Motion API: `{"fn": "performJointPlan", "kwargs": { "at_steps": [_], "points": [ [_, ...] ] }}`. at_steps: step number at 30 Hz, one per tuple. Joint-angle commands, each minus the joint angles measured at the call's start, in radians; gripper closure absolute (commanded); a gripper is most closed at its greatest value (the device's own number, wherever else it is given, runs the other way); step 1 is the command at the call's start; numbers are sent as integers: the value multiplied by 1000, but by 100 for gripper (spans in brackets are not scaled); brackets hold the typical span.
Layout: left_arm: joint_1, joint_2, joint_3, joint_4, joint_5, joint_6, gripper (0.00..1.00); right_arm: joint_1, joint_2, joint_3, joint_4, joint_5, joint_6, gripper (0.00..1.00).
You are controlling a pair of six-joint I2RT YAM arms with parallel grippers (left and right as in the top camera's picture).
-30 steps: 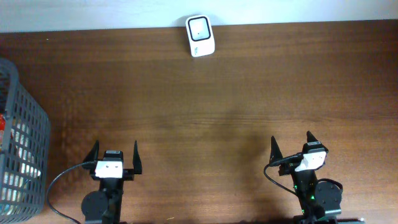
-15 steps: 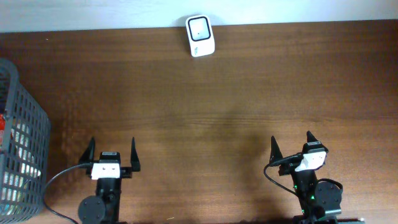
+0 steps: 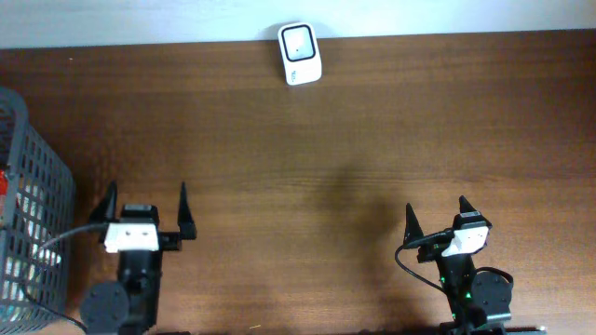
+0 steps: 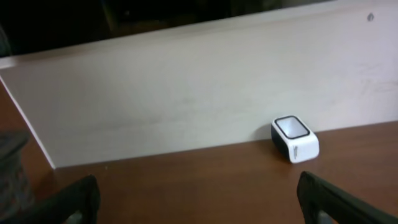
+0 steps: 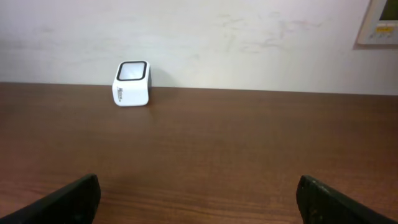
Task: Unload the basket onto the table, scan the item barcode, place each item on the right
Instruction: 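Move the left gripper into the grey basket toward the items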
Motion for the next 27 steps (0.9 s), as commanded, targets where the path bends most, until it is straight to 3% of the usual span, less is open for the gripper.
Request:
{"fn": "performJointPlan", "kwargs": {
  "at_steps": [1, 7, 11, 15, 23, 27],
  "points": [
    [0, 129, 167, -63, 8, 8, 1, -6, -4, -5, -3, -9, 1, 1],
    [0, 430, 522, -349, 57, -19, 1, -6, -4, -5, -4, -9, 1, 1],
    [0, 694, 852, -631, 132, -21, 1, -6, -4, -5, -3, -9, 1, 1],
    [0, 1001, 1289, -1001, 166, -21, 1, -6, -4, -5, -3, -9, 1, 1],
    [0, 1146, 1360, -1057, 208, -16, 1, -6, -4, -5, -3, -9, 1, 1],
    [62, 1146, 1393, -1012, 72, -69, 1, -6, -4, -5, -3, -9, 1, 1]
  ]
}}
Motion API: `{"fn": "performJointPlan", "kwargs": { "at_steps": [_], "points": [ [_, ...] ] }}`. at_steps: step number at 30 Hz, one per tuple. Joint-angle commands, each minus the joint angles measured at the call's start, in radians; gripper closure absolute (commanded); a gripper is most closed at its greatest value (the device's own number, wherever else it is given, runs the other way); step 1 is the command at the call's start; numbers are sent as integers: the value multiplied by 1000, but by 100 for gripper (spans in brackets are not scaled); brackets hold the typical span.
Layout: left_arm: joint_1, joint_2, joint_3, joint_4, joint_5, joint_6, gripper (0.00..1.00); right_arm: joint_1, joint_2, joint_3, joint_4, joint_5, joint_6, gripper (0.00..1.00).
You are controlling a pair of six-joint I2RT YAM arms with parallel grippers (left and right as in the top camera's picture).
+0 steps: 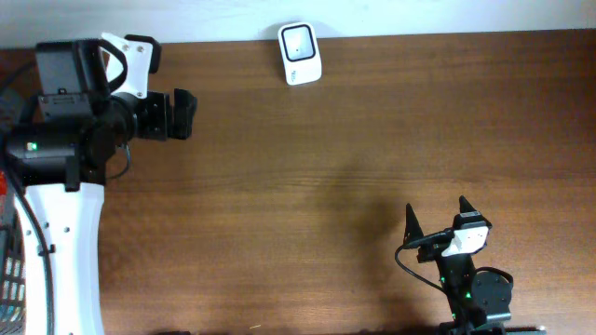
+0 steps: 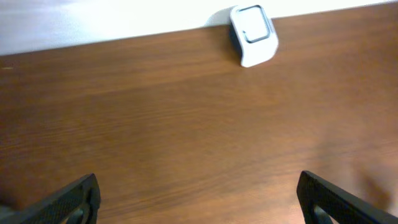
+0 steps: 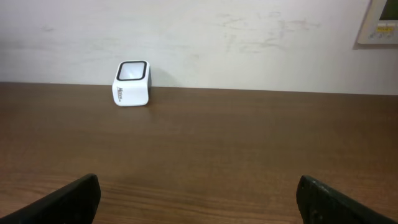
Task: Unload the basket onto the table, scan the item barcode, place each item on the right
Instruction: 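Move the left gripper into the grey basket toward the items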
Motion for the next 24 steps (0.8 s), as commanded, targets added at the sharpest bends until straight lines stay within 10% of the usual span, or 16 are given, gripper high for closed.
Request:
{"fn": "performJointPlan", "kwargs": {
  "at_steps": [1, 10, 20, 24],
  "points": [
    [114, -5, 76, 16, -172, -104, 1, -6, -5, -5, -3, -9, 1, 1],
    [694, 56, 120, 46, -418, -386, 8, -6, -5, -5, -3, -9, 1, 1],
    [810, 253, -48, 78, -388, -56, 8, -6, -5, -5, -3, -9, 1, 1],
    [810, 304, -168, 147, -306, -19, 47, -6, -5, -5, -3, -9, 1, 1]
  ]
}}
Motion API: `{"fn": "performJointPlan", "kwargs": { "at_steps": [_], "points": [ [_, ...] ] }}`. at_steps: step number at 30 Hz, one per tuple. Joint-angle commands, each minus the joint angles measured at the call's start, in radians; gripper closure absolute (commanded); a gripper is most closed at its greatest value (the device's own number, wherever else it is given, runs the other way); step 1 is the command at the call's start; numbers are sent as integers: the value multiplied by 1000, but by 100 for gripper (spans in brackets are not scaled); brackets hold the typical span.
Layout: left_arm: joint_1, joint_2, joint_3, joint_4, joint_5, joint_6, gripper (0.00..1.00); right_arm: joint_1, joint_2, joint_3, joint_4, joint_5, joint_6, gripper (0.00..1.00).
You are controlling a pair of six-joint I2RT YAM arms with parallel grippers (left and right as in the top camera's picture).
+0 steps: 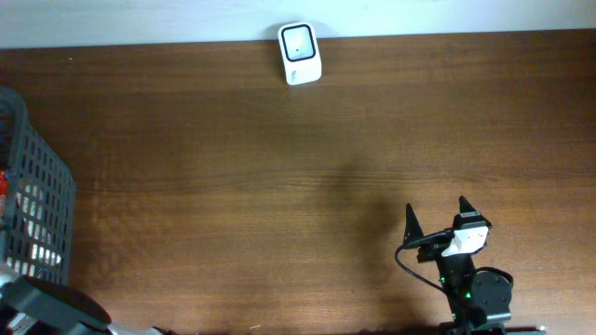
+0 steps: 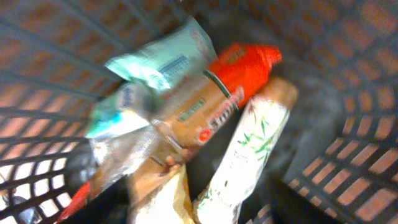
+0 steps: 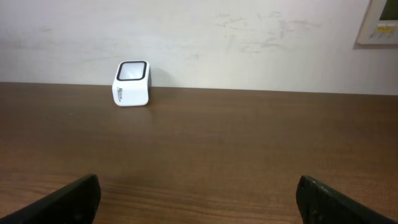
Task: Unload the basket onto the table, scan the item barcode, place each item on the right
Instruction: 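Move the left gripper into the grey basket toward the items, then grasp the white-green tube with the left gripper and lift it out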
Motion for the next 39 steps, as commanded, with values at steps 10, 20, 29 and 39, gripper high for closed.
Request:
{"fn": "performJointPlan", "kwargs": {
  "at_steps": [10, 20, 29, 39],
  "points": [
    [2, 275, -77, 76, 204, 154, 37, -6, -5, -5, -3, -9, 1, 1],
    [2, 407, -72, 101, 180, 158, 84, -6, -5, -5, -3, -9, 1, 1],
    [1, 382, 131, -66, 178, 157, 100, -6, -5, -5, -3, -9, 1, 1],
    [1, 172, 469, -185, 308, 96, 100, -6, -5, -5, -3, -9, 1, 1]
  ]
}}
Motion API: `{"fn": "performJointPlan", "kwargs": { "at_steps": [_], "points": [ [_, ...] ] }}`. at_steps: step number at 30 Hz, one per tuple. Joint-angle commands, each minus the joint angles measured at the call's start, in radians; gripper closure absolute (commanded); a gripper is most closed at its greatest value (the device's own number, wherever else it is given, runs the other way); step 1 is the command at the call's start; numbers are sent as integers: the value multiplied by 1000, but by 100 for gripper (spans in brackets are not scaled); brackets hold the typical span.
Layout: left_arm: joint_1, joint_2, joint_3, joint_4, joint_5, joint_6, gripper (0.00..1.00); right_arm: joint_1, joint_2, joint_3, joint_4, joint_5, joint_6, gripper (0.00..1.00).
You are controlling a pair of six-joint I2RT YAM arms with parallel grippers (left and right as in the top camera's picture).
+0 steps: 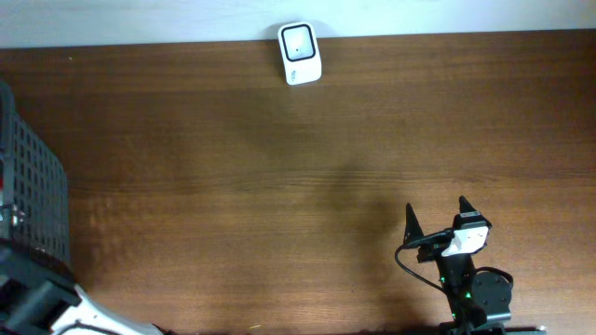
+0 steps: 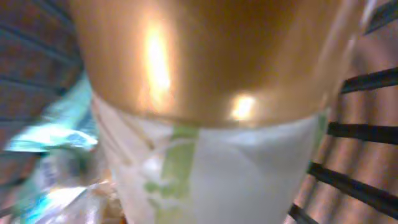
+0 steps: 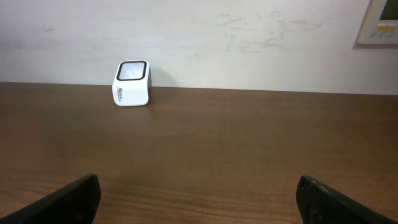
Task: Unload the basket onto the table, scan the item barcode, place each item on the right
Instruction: 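Grasp the white-green tube with the left gripper and lift it out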
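The white barcode scanner [image 1: 300, 54] with a dark window stands at the table's far edge against the wall, and shows far left of centre in the right wrist view [image 3: 131, 84]. A white container with green leaf print and a shiny bronze top [image 2: 249, 168] fills the left wrist view, blurred and very near the camera. It lies inside the grey wire basket [image 1: 33, 195]. My left gripper's fingers do not show in any view; only part of the left arm [image 1: 37, 302] is seen. My right gripper [image 3: 199, 199] rests open and empty over the table's near right.
Dark basket bars [image 2: 367, 81] run past the container on the right. Teal and clear packets [image 2: 43, 143] lie beside it on the left. Brown tabletop [image 1: 307, 186] stretches between basket, scanner and right arm [image 1: 466, 279]. A white wall backs the table.
The left wrist camera was above several items in the basket; now the white leaf-print container fills its view. In the overhead view the basket sits a little further left. The right arm is unchanged.
My left gripper stood open at the near left, facing the scanner. Then the left arm was raised over the table's far left. Then its camera looked down into the basket of items, and now it is close against the white container. The right gripper stayed still.
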Motion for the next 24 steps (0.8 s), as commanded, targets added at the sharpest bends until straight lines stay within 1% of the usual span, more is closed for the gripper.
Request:
{"fn": "performJointPlan", "kwargs": {
  "at_steps": [1, 3, 5, 6, 7, 9, 11, 13, 17, 20, 22, 24],
  "points": [
    [2, -154, 54, 5, 29, -40, 100, -6, -5, -5, -3, -9, 1, 1],
    [2, -201, 54, 11, 77, -41, 100, -6, -5, -5, -3, -9, 1, 1],
    [2, -246, 54, 44, 185, -42, 100, -6, -5, -5, -3, -9, 1, 1],
    [0, -272, 54, 58, 239, -63, 100, -6, -5, -5, -3, -9, 1, 1],
    [-19, -321, 54, 73, 313, -90, 100, -6, -5, -5, -3, -9, 1, 1],
    [-70, -377, 54, 73, 367, -90, 100, -6, -5, -5, -3, -9, 1, 1],
    [-159, -426, 54, 64, 374, -90, 100, -6, -5, -5, -3, -9, 1, 1],
    [-277, -444, 54, 21, 370, -90, 100, -6, -5, -5, -3, -9, 1, 1],
    [-512, -415, 27, -99, 332, -90, 100, -6, -5, -5, -3, -9, 1, 1],
    [-677, -375, -48, -163, 288, -99, 100, -6, -5, -5, -3, -9, 1, 1],
    [-770, -349, -146, -150, 280, -130, 100, -6, -5, -5, -3, -9, 1, 1],
    [-879, -331, -329, -26, 280, -216, 100, -6, -5, -5, -3, -9, 1, 1]
  ]
}}
